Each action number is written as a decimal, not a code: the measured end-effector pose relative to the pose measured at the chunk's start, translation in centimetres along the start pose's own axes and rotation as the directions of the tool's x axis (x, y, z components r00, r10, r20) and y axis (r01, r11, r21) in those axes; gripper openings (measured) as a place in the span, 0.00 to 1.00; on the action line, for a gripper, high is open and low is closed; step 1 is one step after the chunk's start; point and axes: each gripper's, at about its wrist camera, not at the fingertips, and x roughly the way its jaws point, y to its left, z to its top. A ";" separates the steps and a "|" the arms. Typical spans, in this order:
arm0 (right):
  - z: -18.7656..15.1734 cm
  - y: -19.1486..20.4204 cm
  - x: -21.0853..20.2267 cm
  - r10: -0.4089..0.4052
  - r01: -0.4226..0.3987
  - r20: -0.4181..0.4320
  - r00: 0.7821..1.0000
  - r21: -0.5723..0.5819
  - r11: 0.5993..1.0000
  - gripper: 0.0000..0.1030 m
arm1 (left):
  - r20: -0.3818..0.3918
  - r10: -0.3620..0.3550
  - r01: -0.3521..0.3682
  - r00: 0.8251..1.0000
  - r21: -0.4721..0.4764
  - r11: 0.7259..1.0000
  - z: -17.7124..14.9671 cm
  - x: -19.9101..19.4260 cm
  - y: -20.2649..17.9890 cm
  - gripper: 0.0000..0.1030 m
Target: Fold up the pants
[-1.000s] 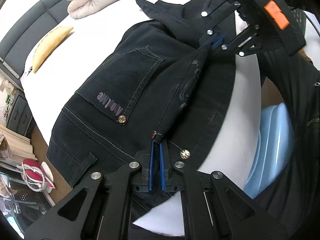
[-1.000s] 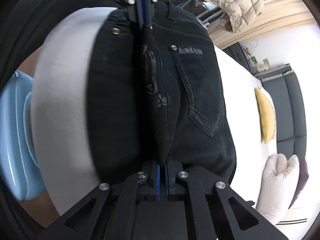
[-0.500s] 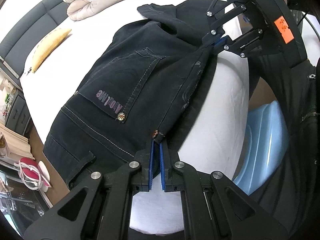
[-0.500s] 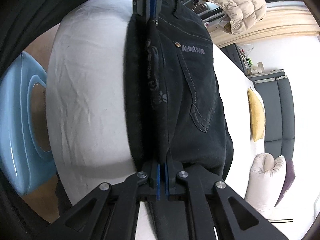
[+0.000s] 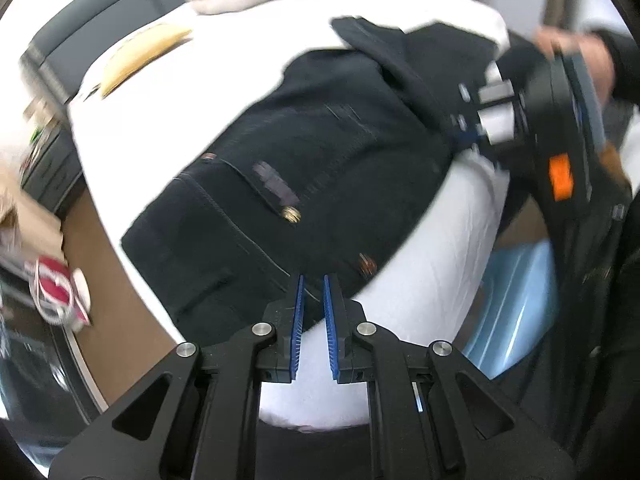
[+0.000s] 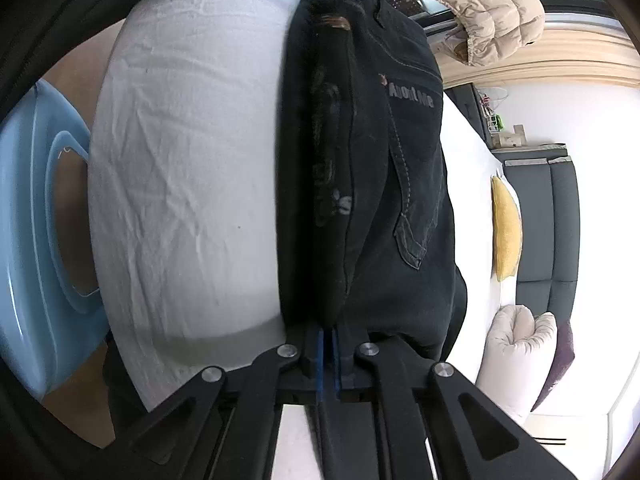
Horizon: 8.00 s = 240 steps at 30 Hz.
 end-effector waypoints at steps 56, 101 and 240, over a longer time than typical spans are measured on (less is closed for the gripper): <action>-40.0 -22.2 18.5 -0.138 -0.362 0.434 0.890 0.492 -0.792 0.05 | -0.016 -0.154 0.123 0.988 -0.521 0.844 6.3 10.9 0.8 0.07; -55.5 1.2 1.5 -0.204 -0.206 0.030 0.979 0.146 -0.968 0.01 | 0.011 -0.230 0.186 0.973 -0.628 0.756 5.1 8.8 4.3 0.06; -39.9 -11.1 9.9 -0.157 -0.375 0.485 0.860 0.393 -0.840 0.00 | 0.102 -0.327 0.319 0.939 -0.612 0.724 10.4 12.7 2.7 0.07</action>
